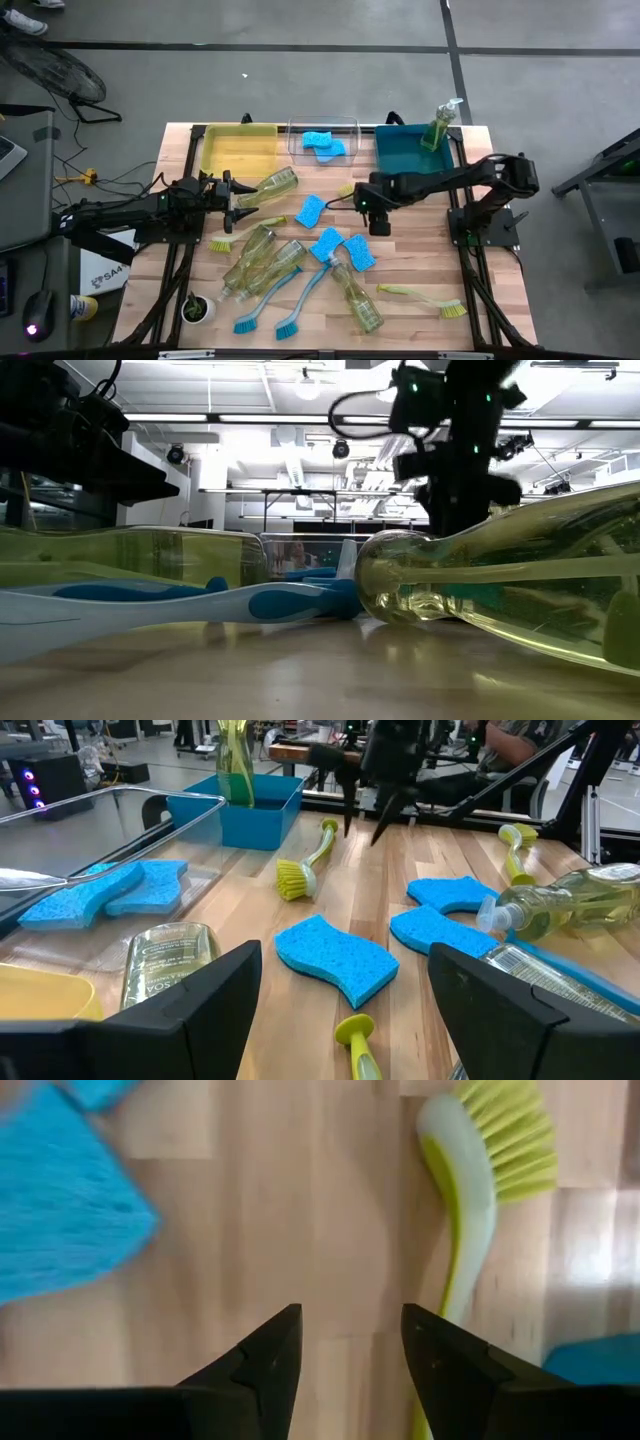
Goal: Pick & Place Kitchen Sink Supplies
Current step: Put the top right yellow dish brush into the blue bin
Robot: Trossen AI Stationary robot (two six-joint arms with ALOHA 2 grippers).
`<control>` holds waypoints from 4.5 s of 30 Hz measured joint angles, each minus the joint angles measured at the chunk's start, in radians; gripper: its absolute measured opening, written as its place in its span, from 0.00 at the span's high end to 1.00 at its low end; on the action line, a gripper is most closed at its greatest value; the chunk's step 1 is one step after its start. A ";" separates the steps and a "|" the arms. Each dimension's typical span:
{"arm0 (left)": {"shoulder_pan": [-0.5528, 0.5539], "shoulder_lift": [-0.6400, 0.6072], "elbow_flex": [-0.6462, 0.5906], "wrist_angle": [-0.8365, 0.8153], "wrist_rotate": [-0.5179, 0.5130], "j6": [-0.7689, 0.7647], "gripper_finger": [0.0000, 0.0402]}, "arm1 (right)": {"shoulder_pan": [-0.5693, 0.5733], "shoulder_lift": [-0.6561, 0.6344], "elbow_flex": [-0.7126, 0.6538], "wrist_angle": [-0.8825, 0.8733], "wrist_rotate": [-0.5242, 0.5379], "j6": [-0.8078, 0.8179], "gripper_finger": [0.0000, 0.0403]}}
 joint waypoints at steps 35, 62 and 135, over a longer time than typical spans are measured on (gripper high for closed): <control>0.000 0.000 0.000 0.000 0.000 0.000 0.30 | -0.193 -0.004 -0.263 0.177 -0.057 -0.058 0.69; 0.000 0.000 0.000 0.000 0.000 0.000 0.30 | -0.016 -0.241 -0.271 0.223 0.000 0.116 0.89; 0.000 0.885 0.347 0.895 0.017 0.063 0.30 | -0.026 0.089 -0.054 1.404 -0.165 -0.049 0.89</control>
